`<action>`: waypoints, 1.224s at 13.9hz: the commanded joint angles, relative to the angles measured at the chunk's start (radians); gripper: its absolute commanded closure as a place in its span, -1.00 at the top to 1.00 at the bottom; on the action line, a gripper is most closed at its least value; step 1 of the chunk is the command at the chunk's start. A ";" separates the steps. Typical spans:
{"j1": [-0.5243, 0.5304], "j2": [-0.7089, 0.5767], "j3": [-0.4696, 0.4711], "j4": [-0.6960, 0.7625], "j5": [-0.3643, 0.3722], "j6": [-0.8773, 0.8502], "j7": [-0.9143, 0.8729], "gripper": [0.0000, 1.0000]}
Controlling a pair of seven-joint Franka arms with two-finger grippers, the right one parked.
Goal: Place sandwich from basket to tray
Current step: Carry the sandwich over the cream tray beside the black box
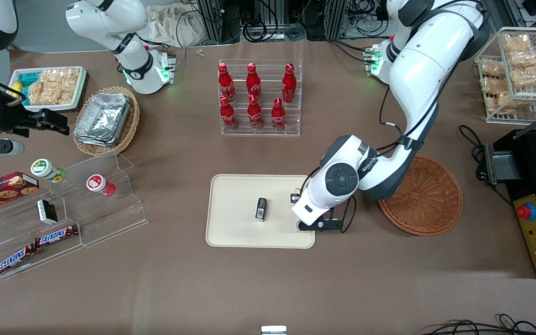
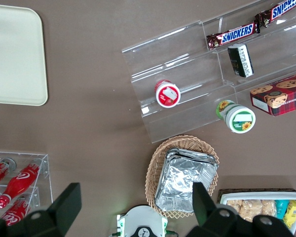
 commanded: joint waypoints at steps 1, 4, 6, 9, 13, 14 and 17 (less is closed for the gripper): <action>-0.043 0.051 0.017 0.047 0.032 0.037 -0.052 -0.98; -0.053 0.050 0.031 0.045 0.044 0.039 -0.066 -0.30; -0.065 0.053 0.034 0.045 0.045 0.039 -0.087 0.14; -0.066 0.047 0.036 0.042 0.049 0.037 -0.089 0.99; -0.056 -0.039 0.036 0.044 0.048 -0.085 -0.112 1.00; -0.046 -0.083 0.039 0.044 0.049 -0.158 -0.109 1.00; 0.003 -0.206 0.051 0.033 0.049 -0.323 -0.113 1.00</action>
